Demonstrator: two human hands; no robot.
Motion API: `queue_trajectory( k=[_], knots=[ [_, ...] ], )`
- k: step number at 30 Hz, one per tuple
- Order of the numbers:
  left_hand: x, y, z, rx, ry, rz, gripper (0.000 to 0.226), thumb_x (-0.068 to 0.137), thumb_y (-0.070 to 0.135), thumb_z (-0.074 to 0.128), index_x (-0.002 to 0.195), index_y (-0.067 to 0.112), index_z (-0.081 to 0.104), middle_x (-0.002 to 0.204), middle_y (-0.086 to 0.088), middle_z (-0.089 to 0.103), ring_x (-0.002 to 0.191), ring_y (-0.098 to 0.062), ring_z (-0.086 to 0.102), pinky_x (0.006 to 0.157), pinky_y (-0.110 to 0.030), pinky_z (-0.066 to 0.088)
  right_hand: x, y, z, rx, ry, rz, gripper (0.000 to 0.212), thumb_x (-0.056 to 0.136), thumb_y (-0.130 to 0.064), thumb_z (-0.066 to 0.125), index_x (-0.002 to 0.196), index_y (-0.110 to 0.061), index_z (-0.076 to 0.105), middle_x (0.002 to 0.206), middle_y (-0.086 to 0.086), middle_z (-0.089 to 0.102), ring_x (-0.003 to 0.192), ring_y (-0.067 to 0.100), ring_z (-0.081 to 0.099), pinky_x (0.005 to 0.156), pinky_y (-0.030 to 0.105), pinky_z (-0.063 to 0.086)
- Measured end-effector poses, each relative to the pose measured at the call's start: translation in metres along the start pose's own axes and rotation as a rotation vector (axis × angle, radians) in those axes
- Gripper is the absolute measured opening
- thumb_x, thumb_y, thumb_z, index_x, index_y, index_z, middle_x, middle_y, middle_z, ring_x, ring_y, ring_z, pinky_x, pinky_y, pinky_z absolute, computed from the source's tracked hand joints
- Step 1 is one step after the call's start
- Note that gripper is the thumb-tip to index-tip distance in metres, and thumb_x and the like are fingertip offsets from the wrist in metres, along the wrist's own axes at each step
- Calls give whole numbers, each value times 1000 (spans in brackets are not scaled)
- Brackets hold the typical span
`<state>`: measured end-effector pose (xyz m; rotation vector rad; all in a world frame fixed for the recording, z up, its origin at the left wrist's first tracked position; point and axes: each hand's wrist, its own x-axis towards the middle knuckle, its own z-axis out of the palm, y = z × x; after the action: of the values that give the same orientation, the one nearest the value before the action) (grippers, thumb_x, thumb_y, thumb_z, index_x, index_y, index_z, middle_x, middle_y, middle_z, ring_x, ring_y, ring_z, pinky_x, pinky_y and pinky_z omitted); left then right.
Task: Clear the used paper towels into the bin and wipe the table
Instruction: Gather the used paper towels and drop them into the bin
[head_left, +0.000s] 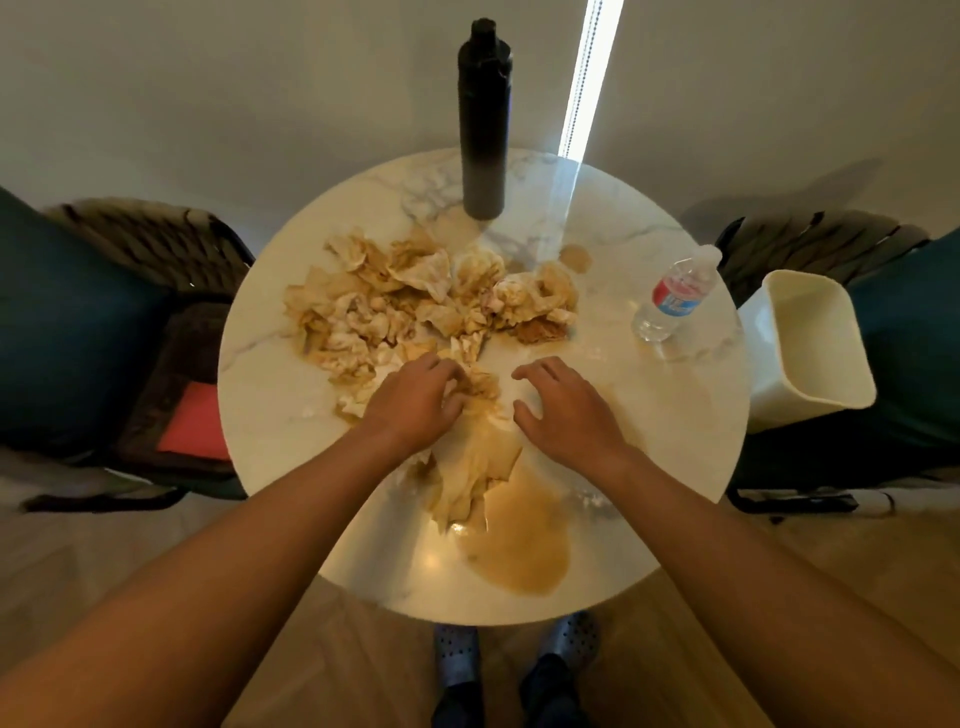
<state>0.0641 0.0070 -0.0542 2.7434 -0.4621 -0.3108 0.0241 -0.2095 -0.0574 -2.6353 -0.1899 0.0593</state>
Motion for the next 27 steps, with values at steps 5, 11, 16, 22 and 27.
queue_trajectory(
  k=[5,11,16,22,27],
  knots=[
    [11,-17,-3,71,66,-24,34,90,31,63,122,24,61,123,0,58,111,-25,58,85,-41,49,21,-10,19,0,-34,-21,39,88,-27,66,126,-21,61,127,-1,60,109,25,63,85,40,54],
    [28,-26,2,108,10,-44,53,90,43,59,140,29,46,140,4,53,127,-25,46,99,-44,38,44,-14,39,21,-81,-19,45,85,-26,68,129,-20,60,128,1,60,108,25,61,81,37,54],
    [42,-28,5,126,-73,-60,65,86,52,62,143,30,39,132,5,60,127,-25,44,98,-42,32,58,-12,54,55,-107,-24,43,88,-28,72,128,-18,58,120,5,60,106,25,58,82,37,52],
    [49,-33,7,98,-54,-53,49,88,39,59,134,28,47,108,6,70,112,-25,51,90,-41,33,64,-10,60,94,-114,-6,39,87,-19,68,124,-17,57,109,8,62,101,26,56,78,36,48],
    [48,-35,3,81,-22,-36,36,89,40,55,122,26,58,105,3,66,109,-25,53,91,-42,34,60,-7,57,124,-66,-8,38,84,-21,69,121,-17,60,105,5,62,97,23,56,74,30,44]
  ],
)
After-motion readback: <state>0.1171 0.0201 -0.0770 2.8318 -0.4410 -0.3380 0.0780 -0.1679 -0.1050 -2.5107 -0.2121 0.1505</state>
